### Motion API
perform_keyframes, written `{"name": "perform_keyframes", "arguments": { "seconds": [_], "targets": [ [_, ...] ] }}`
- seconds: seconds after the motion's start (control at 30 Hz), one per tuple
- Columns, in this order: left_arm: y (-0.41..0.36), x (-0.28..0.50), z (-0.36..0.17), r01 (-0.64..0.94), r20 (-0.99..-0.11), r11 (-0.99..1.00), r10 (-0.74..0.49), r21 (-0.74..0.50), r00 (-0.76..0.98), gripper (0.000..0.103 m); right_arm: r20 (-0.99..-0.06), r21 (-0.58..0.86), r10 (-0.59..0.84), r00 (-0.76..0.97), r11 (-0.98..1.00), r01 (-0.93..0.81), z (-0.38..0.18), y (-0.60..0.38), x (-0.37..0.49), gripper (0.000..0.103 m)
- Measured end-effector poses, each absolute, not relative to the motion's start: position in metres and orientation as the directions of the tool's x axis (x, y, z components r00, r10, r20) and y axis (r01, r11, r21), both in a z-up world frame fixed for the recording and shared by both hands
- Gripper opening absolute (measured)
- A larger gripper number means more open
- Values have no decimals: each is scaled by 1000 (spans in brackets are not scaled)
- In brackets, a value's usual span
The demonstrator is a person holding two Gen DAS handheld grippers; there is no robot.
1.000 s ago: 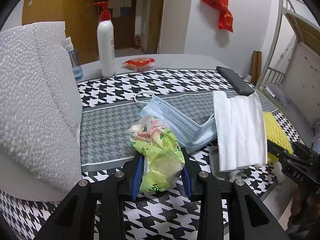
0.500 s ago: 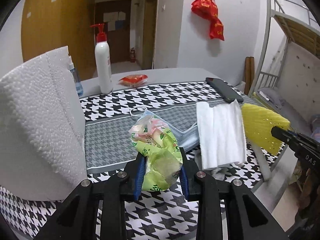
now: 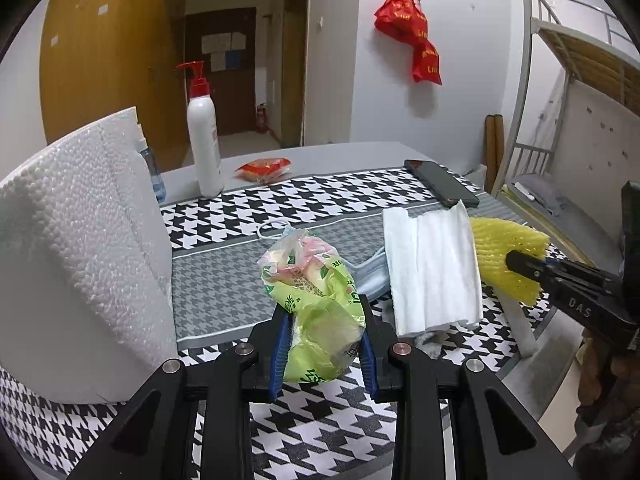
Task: Organize soft objects
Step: 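Close the left tool on the snack bag while the right tool grasps the yellow foam sleeve, then lift both held items and carry them toward the white foam box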
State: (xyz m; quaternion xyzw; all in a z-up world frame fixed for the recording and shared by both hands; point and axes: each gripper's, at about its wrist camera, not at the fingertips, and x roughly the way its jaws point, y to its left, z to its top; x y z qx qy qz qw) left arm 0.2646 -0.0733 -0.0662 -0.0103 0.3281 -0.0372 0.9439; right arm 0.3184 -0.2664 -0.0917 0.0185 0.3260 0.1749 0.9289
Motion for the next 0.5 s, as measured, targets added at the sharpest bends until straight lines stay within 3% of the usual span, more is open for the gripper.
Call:
{"name": "perform_keyframes", "arguments": {
  "seconds": [0.03,0.13,0.2,0.23,0.33,0.5],
  "targets": [
    [-73,266,-66,65,-619,997,-78,-44,781,32,-601,146,336,725,938,-314,-92,-266,320,19],
    [-73,271,-67,72,-623,996,-86,-48,777,32,-607,148,334,721,939,-309,-95,-264,327,47],
    [-74,273,-68,76,-623,996,-91,-50,777,32,-604,158,347,717,934,-320,-97,-262,330,47],
    [-74,275,-69,73,-625,996,-90,-52,776,32,-606,157,347,716,934,-320,-98,-262,331,47],
    [-74,278,-72,77,-630,995,-95,-56,770,32,-613,179,365,701,928,-327,-102,-262,336,15],
    [-75,280,-73,81,-635,995,-98,-57,766,30,-597,206,388,702,920,-333,-100,-268,331,11]
  ]
}}
